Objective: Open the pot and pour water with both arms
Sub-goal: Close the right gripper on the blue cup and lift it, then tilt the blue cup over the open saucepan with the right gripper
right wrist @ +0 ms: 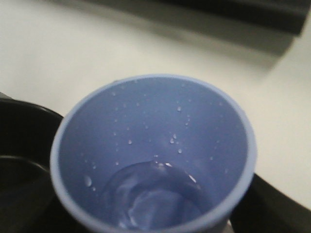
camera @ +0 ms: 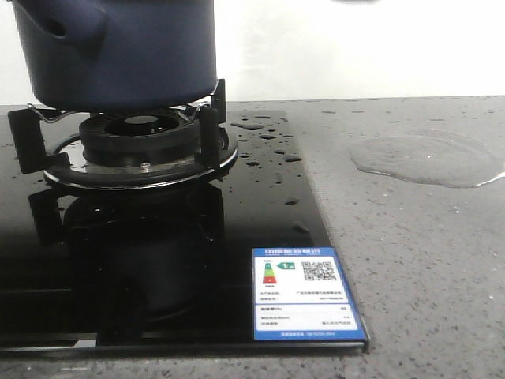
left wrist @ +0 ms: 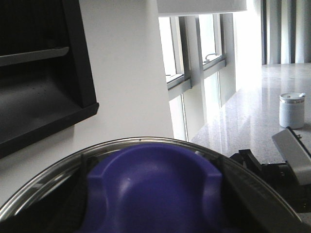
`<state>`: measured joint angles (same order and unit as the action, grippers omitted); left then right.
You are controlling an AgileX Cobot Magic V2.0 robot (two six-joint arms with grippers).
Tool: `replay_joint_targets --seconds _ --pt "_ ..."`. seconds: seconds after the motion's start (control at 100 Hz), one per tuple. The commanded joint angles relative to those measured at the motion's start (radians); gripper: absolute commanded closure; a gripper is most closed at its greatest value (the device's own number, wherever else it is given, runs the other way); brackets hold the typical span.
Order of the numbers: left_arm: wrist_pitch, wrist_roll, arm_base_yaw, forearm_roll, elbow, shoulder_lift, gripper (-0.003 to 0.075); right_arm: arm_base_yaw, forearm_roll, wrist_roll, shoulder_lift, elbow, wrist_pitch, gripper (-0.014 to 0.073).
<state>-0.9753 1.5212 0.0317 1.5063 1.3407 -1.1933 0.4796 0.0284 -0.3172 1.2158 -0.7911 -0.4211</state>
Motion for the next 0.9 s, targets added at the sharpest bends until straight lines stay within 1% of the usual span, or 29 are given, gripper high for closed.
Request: replay_joint_targets --seconds 0.0,0.07,0.31,0.39,0.49,0.62,0.79,0.89 --pt "0.039 -0.024 0.001 0.101 0.036 0.039 0.0409 0.036 -0.055 -0.001 -0.009 -0.137 -0.014 0.0339" --pt "0.041 -0.024 0.001 0.101 0.036 0.046 0.0409 0.063 -0.077 -0.005 0.023 -0.216 0.033 0.0339" --pt "0.041 -0.045 0.001 0.101 0.036 0.071 0.0409 0.113 -0.232 -0.007 0.183 -0.474 0.210 0.0339" --pt "0.041 -0.046 0.001 0.101 0.036 0.078 0.0409 0.128 -0.302 -0.007 0.231 -0.538 0.241 0.0339" --pt "0.041 -0.049 0.001 0.101 0.036 0.083 0.0409 0.148 -0.421 -0.007 0.283 -0.608 0.287 0.0339" --pt "0.041 -0.055 0.001 0.101 0.036 0.091 0.0409 0.168 -0.581 -0.007 0.334 -0.652 0.341 0.0339" --pt "0.041 -0.067 0.001 0.098 0.036 0.094 0.0409 0.169 -0.757 -0.007 0.360 -0.652 0.362 0.0339" --pt "0.041 -0.067 0.001 0.098 0.036 0.094 0.0409 0.169 -0.885 -0.007 0.365 -0.652 0.363 0.0339"
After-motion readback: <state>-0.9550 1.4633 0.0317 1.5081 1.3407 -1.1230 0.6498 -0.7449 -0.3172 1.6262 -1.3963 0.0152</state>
